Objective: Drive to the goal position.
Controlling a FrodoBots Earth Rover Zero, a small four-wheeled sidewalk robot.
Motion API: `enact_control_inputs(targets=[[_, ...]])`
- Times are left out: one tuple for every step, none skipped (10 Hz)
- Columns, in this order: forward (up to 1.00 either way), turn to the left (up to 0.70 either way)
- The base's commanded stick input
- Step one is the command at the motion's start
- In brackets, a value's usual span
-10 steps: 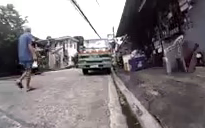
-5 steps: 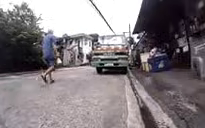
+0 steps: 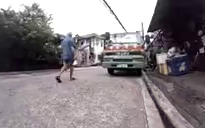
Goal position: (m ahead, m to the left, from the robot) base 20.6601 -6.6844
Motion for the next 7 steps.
enact_control_inputs(targets=[[1.0, 0.27], [1.0, 0.27], [1.0, 0.27], [1.0, 0.0], [1.0, 0.0], [1.0, 0.0], [1.0, 0.0]])
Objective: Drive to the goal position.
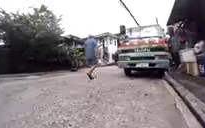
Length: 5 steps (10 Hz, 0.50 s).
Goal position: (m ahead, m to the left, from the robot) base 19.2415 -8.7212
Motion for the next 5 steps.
enact_control_inputs(targets=[[1.0, 0.0], [1.0, 0.0], [1.0, 0.27], [1.0, 0.17], [1.0, 0.0]])
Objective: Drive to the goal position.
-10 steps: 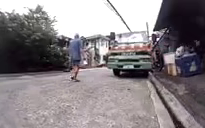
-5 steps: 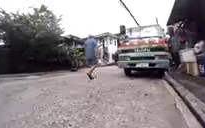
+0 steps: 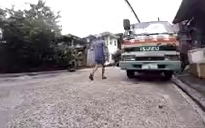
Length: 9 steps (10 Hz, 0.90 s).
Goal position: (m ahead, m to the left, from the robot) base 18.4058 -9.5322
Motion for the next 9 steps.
enact_control_inputs(targets=[[1.0, 0.0], [1.0, 0.0], [1.0, 0.1], [1.0, 0.27], [1.0, 0.27], [1.0, 0.27], [1.0, 0.27], [1.0, 0.27], [1.0, 0.27]])
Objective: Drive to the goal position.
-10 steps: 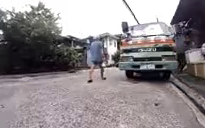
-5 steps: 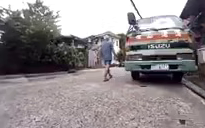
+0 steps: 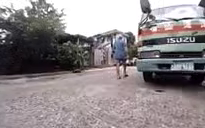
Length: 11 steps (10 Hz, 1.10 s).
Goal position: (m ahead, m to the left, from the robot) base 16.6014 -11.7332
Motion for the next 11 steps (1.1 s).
enact_control_inputs(targets=[[1.0, 0.24], [1.0, 0.08], [1.0, 0.0], [1.0, 0.0], [1.0, 0.0], [1.0, 0.0], [1.0, 0.0], [1.0, 0.0], [1.0, -0.01], [1.0, -0.21], [1.0, -0.27]])
